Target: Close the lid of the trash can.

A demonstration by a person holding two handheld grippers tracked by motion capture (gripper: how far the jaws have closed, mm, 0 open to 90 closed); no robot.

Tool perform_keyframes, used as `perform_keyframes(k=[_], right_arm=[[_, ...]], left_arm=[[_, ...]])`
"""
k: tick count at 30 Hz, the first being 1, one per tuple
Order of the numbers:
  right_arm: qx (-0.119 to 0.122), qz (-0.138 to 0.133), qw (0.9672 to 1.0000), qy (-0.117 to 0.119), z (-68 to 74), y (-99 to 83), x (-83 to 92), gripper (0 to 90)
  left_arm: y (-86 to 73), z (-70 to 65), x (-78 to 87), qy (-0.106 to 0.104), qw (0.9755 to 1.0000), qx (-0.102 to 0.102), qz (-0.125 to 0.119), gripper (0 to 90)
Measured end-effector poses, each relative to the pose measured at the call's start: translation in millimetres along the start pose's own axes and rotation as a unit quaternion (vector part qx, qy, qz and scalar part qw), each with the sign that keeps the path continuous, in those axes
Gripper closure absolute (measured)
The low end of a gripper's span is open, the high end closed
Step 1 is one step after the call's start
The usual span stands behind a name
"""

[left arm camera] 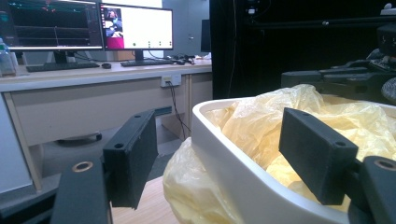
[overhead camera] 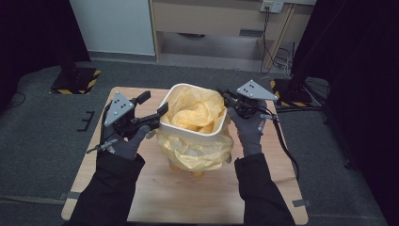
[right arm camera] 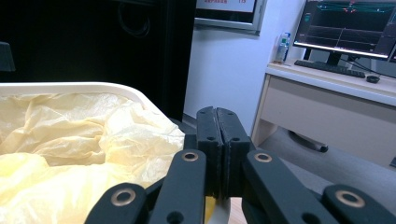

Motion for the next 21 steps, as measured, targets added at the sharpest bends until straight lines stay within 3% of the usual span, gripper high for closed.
perform_keyframes(k=[5,10,14,21], right_arm=[[-0.01,-0.008,0.9999,-0.001,0.1,-1.4,0.8,86.2],[-0.024,-0.02,0.9994,-0.014,-4.5,-1.6,5.5,69.6],[-0.042,-0.059,0.9972,-0.016,-10.2,5.7,19.8,63.2],[-0.05,-0.053,0.9968,-0.032,-18.5,4.3,43.2,54.3]], left_arm=[[-0.7,0.8,0.3,0.002,1.0,0.001,-0.001,27.2],[3.9,1.5,4.1,-0.006,1.0,-0.004,-0.005,27.3],[13.2,8.3,16.5,-0.004,0.9995,0.009,-0.029,27.5],[14.1,20.2,33.9,0.005,0.9995,0.01,-0.031,27.6]])
Point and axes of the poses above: each handheld gripper's, and its own axes: x roughly backward along the jaws, y roughly out of its top, z roughly to its left, the point moved 6 cm from there along -x, roughly forward along the jaws, and after that the axes turned 7 degrees about y, right-handed, at the moved point
